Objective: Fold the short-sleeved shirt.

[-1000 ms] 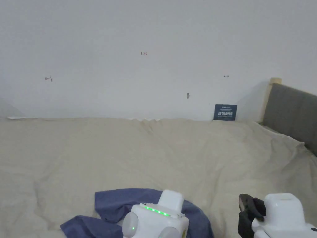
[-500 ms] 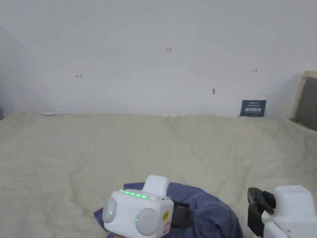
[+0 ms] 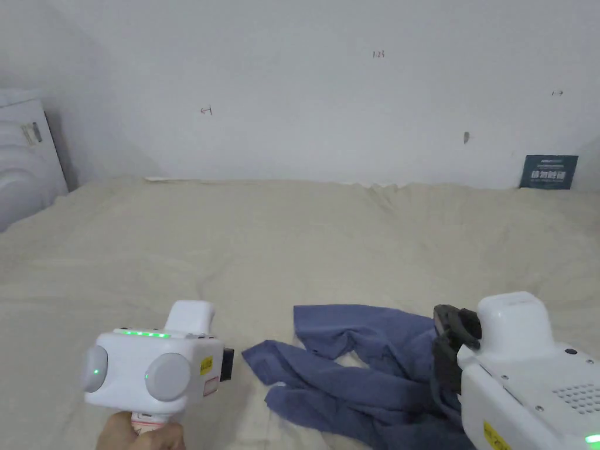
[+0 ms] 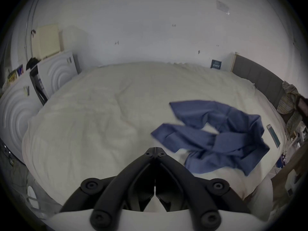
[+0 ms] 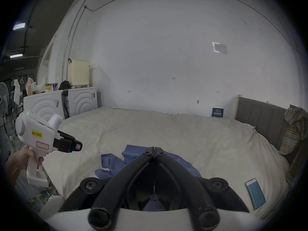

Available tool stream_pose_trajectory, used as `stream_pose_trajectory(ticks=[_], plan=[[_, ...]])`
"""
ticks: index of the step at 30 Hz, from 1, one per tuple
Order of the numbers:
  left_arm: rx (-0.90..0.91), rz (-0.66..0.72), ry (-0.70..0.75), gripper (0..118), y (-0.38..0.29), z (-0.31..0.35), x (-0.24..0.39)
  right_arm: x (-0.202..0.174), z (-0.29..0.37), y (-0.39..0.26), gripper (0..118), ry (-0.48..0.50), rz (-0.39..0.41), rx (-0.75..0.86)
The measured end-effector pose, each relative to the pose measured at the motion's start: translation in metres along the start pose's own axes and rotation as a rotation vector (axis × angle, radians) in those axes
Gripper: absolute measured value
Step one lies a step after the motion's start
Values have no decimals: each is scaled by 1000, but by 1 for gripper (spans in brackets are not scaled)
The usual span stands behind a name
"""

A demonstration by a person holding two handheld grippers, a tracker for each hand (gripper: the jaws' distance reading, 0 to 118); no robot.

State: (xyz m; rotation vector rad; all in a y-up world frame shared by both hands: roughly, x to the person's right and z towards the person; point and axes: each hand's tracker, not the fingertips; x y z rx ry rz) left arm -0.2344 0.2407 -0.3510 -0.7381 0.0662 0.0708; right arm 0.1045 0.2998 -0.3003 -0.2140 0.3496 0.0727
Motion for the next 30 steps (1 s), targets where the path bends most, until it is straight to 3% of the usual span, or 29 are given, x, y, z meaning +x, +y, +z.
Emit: stream_pose_trajectory(ticks=[9, 10, 12, 13, 14, 23, 25, 27, 29, 30], plan=[[-72, -8, -46, 0, 17, -59, 4, -2, -31, -6, 0, 3, 17, -53], [-74, -16, -41, 17, 22, -66, 9, -1, -35, -7, 0, 4, 17, -61], [-80, -41, -40, 82, 34, -82, 13, 1, -44, -8, 0, 4, 20, -75], [-99, -45, -37, 103, 40, -93, 16, 1, -48, -9, 0, 2, 23, -81], [-107, -52, -40, 104, 42, -104, 18, 2, -52, -10, 0, 2, 25, -86], [-197, -43, -5, 102, 42, -161, 27, 14, -77, -15, 0, 4, 29, -130], [-196, -41, -14, 85, 34, -166, 33, 16, -80, -17, 0, 3, 28, -133], [-142, -29, 17, 79, 31, -158, 37, 18, -81, -17, 0, 2, 27, -137], [-130, -59, 19, 48, 33, -154, 44, 19, -80, -18, 0, 3, 26, -140], [-121, -73, 21, 17, 35, -151, 45, 20, -80, -18, 0, 3, 26, -142]])
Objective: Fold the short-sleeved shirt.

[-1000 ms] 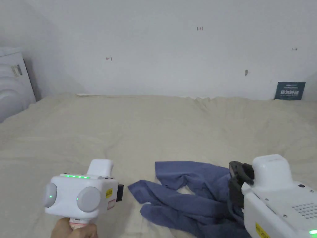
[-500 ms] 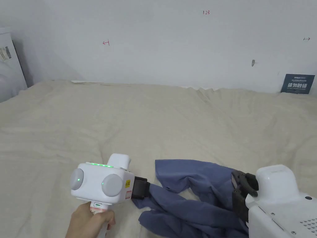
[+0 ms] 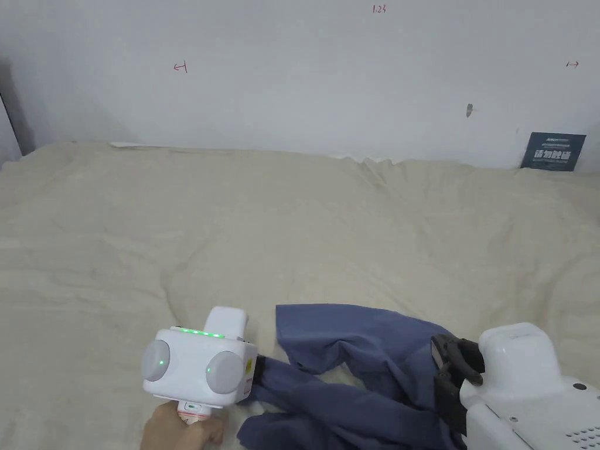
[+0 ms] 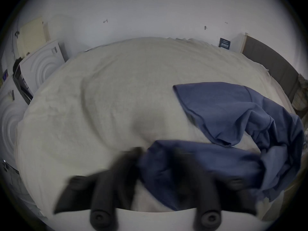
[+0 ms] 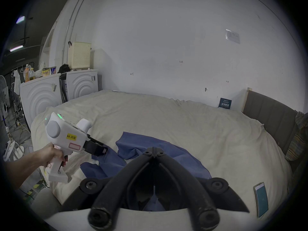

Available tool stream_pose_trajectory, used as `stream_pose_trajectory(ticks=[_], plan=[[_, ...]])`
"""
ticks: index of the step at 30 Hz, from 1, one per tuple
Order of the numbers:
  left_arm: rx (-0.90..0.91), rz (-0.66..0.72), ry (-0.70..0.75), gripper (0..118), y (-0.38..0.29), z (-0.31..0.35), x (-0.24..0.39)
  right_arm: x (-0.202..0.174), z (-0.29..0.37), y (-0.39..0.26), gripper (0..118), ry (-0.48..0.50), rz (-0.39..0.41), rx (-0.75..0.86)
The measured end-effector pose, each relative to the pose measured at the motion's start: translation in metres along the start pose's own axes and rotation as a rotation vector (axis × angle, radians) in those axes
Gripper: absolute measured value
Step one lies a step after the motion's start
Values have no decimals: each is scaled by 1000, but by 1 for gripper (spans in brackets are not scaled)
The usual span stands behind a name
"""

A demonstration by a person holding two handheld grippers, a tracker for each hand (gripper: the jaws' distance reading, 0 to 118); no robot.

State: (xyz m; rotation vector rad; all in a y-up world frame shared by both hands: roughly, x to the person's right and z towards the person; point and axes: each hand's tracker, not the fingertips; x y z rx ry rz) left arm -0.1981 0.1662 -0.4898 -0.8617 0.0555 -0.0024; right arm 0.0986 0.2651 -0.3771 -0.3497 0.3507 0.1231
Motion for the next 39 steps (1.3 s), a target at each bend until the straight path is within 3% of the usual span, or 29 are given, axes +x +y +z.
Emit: stream_pose_trajectory(ticks=[1, 2, 9, 15, 18, 22, 30, 33, 34, 37, 39], plan=[[4, -36, 128, 1, 1, -1, 7, 1, 0, 0, 0, -3, 1, -2], [-13, -44, 54, 1, 0, -1, 7, 2, 1, 0, 0, -6, 1, -2], [59, 27, 26, 1, 7, 37, -10, 24, -2, 15, 0, -6, 2, -21], [97, -15, 44, 1, 7, 55, -6, 57, -41, 49, 0, 86, -62, -109], [111, -71, 82, 1, 8, 63, 1, 64, -72, 62, 0, 98, -7, -168], [151, -48, 77, 1, 7, 79, -1, 69, -107, 70, 0, 114, 40, -240], [300, -64, 15, 0, 7, 126, 0, 78, -163, 71, 0, 198, -26, -369], [256, -95, 61, 1, 10, 116, 3, 82, -189, 70, 0, 261, -81, -491], [248, -82, 51, 1, 9, 114, 0, 83, -201, 69, 8, 270, -77, -522], [229, -31, 30, 0, 6, 107, -3, 81, -234, 65, 92, 266, -45, -663], [230, -45, 46, 0, 6, 103, -3, 78, -248, 62, 93, 229, -9, -677]])
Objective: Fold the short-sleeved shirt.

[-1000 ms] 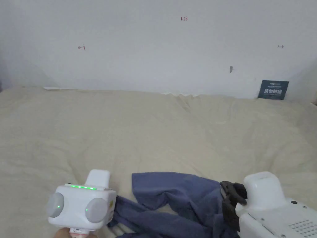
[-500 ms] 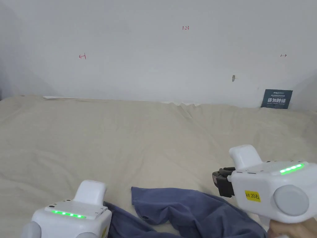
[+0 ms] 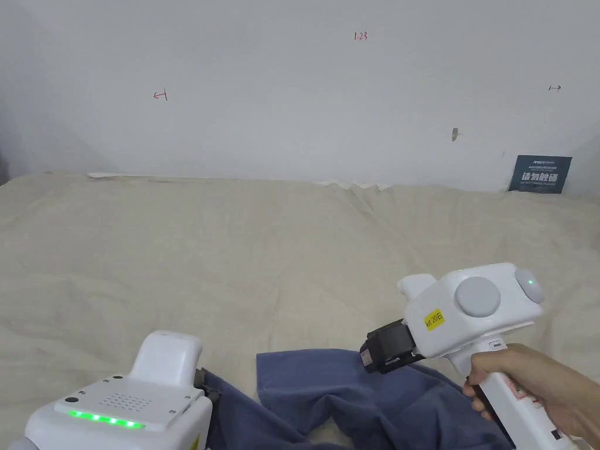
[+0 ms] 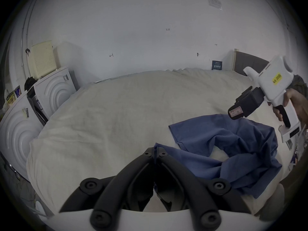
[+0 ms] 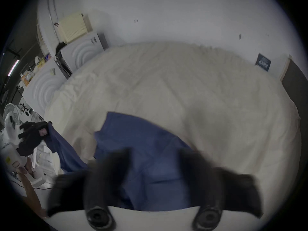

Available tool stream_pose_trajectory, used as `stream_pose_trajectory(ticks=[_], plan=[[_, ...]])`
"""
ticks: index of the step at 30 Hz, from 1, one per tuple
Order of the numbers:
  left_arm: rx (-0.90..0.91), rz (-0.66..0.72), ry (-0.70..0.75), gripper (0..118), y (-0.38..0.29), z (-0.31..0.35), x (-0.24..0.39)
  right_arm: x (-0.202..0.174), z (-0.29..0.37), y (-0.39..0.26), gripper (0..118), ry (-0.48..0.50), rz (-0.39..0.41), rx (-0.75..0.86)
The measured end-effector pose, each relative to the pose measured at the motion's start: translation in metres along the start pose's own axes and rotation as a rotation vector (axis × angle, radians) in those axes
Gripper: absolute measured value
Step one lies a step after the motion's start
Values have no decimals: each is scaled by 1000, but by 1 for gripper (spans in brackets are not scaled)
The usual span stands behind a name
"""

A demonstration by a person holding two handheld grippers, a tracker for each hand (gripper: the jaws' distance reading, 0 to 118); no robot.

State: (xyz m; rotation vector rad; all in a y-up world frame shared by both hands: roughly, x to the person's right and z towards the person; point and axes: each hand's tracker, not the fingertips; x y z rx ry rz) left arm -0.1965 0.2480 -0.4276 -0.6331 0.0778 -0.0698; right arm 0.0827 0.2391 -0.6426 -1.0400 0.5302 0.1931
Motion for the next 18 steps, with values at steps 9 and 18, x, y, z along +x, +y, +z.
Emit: stream_pose_trajectory(ticks=[9, 18], plan=[[-27, 5, 2, 0, -5, -15, -3, -2, -57, 4, 81, -7, -4, -232], [-49, -1, 12, 1, -6, -17, -3, -32, -39, 2, 1, -95, 72, -192]])
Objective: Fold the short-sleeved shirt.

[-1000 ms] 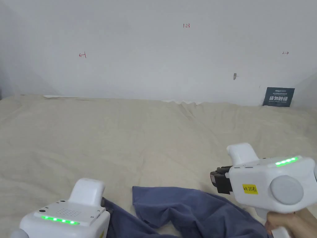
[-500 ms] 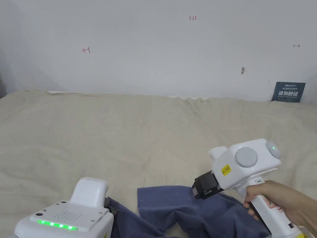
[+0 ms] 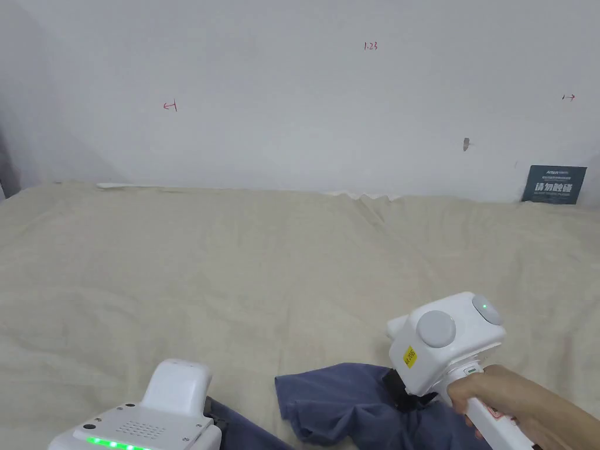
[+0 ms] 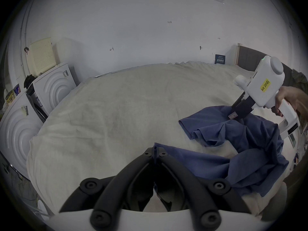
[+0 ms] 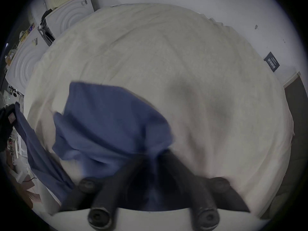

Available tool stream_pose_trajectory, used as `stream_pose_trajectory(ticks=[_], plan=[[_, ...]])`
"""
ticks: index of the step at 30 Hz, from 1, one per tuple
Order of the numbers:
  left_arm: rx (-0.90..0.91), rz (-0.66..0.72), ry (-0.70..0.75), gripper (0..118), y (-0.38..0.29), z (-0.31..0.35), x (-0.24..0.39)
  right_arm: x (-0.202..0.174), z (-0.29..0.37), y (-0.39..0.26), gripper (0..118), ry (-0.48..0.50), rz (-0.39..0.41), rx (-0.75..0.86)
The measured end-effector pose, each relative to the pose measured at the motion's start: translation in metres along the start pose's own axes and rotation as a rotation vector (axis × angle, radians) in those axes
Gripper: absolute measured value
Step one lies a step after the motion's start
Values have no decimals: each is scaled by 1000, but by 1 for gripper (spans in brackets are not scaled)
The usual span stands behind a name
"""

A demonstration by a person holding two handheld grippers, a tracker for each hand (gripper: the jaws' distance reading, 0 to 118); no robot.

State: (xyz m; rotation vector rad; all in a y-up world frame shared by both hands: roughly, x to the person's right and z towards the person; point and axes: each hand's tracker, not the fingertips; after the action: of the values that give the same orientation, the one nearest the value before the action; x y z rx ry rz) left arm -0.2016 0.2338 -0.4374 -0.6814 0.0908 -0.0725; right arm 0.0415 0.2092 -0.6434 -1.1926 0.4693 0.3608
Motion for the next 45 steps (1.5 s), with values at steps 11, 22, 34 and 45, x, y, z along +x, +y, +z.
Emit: stream_pose_trajectory(ticks=[11, 22, 34, 45], plan=[[70, 33, 91, 1, 30, 37, -29, 68, 110, -16, 1, 22, -149, 247], [292, 93, 208, 0, 118, 126, -75, 114, 304, -92, 1, 46, -374, 631], [413, 102, 227, 0, 235, 172, -96, 129, 387, -84, 1, 103, -405, 805], [482, 120, 244, 0, 338, 136, -115, 169, 389, 16, 1, 141, -480, 857]])
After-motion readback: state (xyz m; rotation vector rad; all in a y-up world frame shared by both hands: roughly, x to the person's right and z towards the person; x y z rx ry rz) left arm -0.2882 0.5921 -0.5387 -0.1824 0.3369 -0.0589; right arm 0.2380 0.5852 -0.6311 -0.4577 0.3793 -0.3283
